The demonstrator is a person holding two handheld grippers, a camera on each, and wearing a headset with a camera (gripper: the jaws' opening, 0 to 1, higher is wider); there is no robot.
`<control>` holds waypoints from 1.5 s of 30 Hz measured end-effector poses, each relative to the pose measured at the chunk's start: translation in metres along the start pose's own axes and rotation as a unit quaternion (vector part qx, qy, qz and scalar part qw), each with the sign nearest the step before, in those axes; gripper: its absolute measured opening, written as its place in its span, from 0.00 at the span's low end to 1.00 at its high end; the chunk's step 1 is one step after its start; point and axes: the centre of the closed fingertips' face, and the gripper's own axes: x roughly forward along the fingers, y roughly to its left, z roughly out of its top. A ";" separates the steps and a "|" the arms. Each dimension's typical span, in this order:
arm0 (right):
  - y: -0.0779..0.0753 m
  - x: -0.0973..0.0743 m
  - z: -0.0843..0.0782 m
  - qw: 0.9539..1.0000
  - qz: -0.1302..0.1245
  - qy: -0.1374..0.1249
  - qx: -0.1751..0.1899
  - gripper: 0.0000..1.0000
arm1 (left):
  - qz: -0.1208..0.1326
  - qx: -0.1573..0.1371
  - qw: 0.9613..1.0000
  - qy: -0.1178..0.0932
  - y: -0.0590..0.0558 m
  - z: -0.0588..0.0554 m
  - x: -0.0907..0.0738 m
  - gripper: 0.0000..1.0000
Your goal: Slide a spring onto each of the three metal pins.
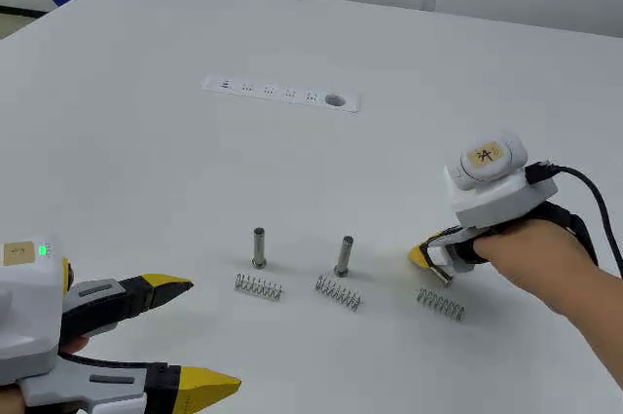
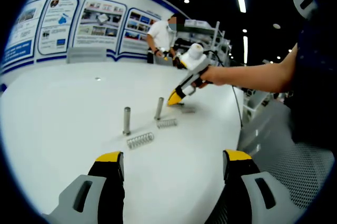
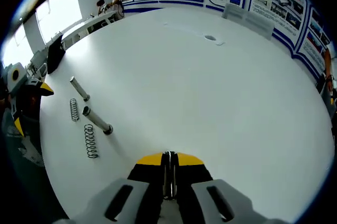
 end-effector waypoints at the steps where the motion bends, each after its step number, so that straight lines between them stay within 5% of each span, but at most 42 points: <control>1: 0.000 -0.002 0.001 1.000 -0.001 -0.004 0.001 0.09 | 0.000 0.000 1.000 0.000 0.000 0.000 0.000 0.78; 17: 0.015 -0.040 0.001 0.999 -0.011 -0.047 0.005 0.09 | 0.001 0.008 1.000 0.002 0.000 0.000 0.000 0.78; 30: 0.015 -0.050 -0.009 0.997 -0.015 -0.069 0.002 0.09 | 0.003 0.011 1.000 0.003 -0.001 0.000 -0.001 0.77; 45: 0.020 -0.057 -0.018 0.998 -0.019 -0.065 -0.013 0.09 | 0.005 0.011 1.000 0.004 0.000 0.000 -0.001 0.77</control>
